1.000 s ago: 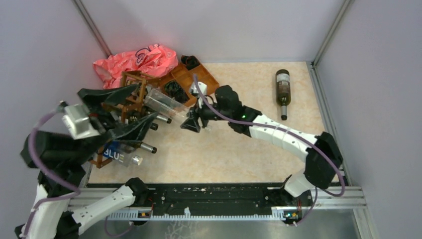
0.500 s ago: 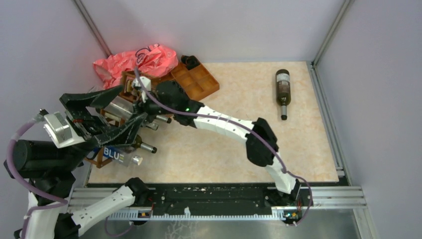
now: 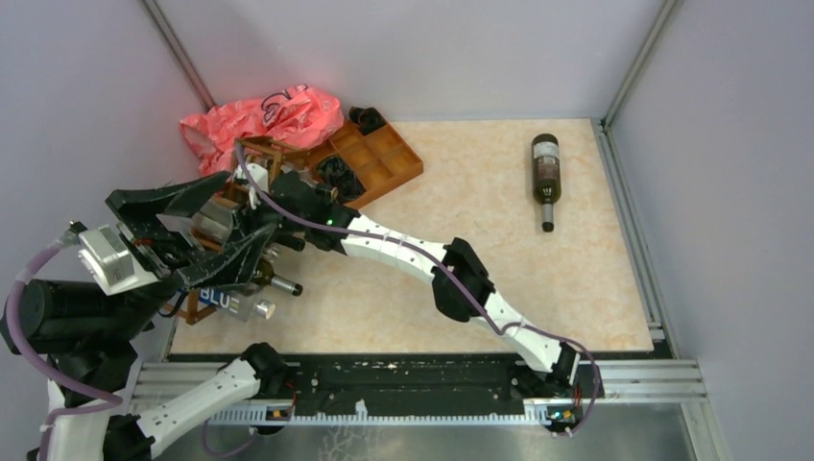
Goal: Put the wine bottle on the wine rack
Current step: Place the wine bottle in the wine rack.
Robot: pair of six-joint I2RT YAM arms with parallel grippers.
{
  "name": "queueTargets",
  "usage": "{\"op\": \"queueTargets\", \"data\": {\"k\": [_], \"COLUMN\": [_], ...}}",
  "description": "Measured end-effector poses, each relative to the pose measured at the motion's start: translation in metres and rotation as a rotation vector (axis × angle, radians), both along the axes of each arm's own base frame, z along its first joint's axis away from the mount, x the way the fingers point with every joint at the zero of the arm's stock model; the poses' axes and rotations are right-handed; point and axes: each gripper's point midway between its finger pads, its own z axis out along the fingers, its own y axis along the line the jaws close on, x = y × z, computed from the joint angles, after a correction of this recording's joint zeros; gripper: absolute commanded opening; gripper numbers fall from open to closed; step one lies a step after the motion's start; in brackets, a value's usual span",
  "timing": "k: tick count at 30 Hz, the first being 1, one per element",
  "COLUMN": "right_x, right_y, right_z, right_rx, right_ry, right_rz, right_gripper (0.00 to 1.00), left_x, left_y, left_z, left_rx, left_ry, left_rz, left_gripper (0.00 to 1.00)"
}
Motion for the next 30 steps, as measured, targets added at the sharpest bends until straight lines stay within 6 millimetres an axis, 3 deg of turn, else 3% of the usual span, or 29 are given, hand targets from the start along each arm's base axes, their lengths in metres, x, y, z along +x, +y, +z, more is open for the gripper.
{"op": "queueTargets", "data": {"k": [5,14,25,30], "right_x": [-0.008,-0.008,-0.017,-0.019], "right_y": [0.006,0.008,0.016,0.017], "right_z": [-0.015,-0.015,-0.027,-0.029], "right_rx": [-0.021,-0.026,-0.038,-0.047], "right_ry": [0.035,0.054,0.054,0.045], "right_rz": [0.007,-0.005,0.0,-0.012], "right_gripper": [0.06,0.36,0.55,0.68], "left_x": [-0.002,-0.001,-0.001,-0.002], "left_y": [0.003,0.003,0.003,0.003], "left_z": [0.001,-0.001,-0.003,-0.003], "left_rx": [-0.002,0.003,0.009,0.008], "left_ry": [-0.009,-0.004,0.002,0.001], "left_rz": [0.008,0.008,0.009,0.009], "left_gripper": [0.99,0.99,0.99,0.99]}}
